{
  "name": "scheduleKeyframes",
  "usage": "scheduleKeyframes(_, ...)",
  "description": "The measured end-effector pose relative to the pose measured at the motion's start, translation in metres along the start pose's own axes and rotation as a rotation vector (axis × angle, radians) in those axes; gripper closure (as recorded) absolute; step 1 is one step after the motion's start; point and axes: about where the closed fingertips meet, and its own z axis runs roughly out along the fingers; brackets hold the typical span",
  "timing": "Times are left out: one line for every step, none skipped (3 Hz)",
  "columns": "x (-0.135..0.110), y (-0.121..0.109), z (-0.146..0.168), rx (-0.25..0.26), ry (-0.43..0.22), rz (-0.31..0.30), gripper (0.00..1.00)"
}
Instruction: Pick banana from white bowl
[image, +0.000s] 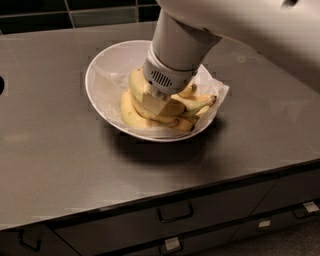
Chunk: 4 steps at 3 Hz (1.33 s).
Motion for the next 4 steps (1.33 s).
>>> scheduleKeyframes(0.0,0.0,-0.008,-0.002,-0.053,0.002,1.0)
scheduleKeyframes(0.001,-0.003,-0.03,0.011,-0.141,-0.021,1.0)
scheduleKeyframes(0.01,-0.016,-0.054,-0.004,-0.265,-0.034,1.0)
scheduleKeyframes(0.025,-0.029,-0.073,-0.056,-0.398,-0.042,1.0)
